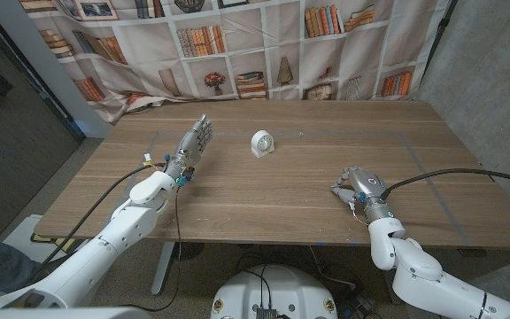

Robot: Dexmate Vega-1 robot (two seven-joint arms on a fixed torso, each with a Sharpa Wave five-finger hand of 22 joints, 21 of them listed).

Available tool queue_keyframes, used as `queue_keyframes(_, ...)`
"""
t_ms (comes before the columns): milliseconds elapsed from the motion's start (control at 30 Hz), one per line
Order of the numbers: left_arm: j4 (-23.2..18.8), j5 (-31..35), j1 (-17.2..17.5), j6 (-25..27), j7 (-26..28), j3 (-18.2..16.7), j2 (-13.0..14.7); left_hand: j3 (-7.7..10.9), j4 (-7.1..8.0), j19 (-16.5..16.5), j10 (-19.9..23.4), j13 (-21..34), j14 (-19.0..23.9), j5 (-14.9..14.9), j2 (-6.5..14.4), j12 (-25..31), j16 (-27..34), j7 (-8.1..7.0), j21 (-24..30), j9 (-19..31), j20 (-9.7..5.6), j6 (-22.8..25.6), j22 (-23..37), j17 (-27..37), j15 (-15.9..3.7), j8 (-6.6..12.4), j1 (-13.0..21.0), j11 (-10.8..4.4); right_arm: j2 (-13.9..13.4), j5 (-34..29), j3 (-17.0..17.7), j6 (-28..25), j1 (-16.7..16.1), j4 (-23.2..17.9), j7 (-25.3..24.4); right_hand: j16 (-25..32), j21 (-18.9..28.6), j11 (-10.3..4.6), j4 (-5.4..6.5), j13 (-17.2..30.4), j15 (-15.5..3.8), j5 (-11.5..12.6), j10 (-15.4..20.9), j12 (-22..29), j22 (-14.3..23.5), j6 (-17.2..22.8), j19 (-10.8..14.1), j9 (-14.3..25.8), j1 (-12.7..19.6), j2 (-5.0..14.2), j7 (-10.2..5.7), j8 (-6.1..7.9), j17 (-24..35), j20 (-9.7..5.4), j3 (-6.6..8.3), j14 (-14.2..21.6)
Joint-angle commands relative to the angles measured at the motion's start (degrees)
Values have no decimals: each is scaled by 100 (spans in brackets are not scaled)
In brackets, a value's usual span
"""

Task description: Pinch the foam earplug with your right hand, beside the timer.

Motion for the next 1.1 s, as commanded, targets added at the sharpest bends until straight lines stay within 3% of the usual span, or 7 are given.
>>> queue_keyframes(33, -21, 11, 12, -10, 20, -19, 21, -6, -13, -270, 16, 7, -21, -11, 21, -17, 3, -15, 1, 22, 46, 17, 14, 18, 1, 1, 43, 7, 23, -27, 42, -5, -18, -54, -77, -21, -19, 14, 3, 4, -85, 17, 61, -9, 13, 51, 59, 5, 84, -17, -16, 37, 18, -220, 32, 39)
queue_keyframes(1100, -71, -21, 96, -145, -12, -93, 42, 12, -41, -281, 16, 7, -22, -15, 81, -21, 2, -8, 4, 22, 45, 25, 13, 14, 10, 2, 118, 11, -62, -130, 600, 250, -441, -718, -544, -80, -56, 34, 13, 2, -95, -3, 123, -65, 10, 159, 57, -10, 111, -23, 10, 77, 23, -223, 47, 56)
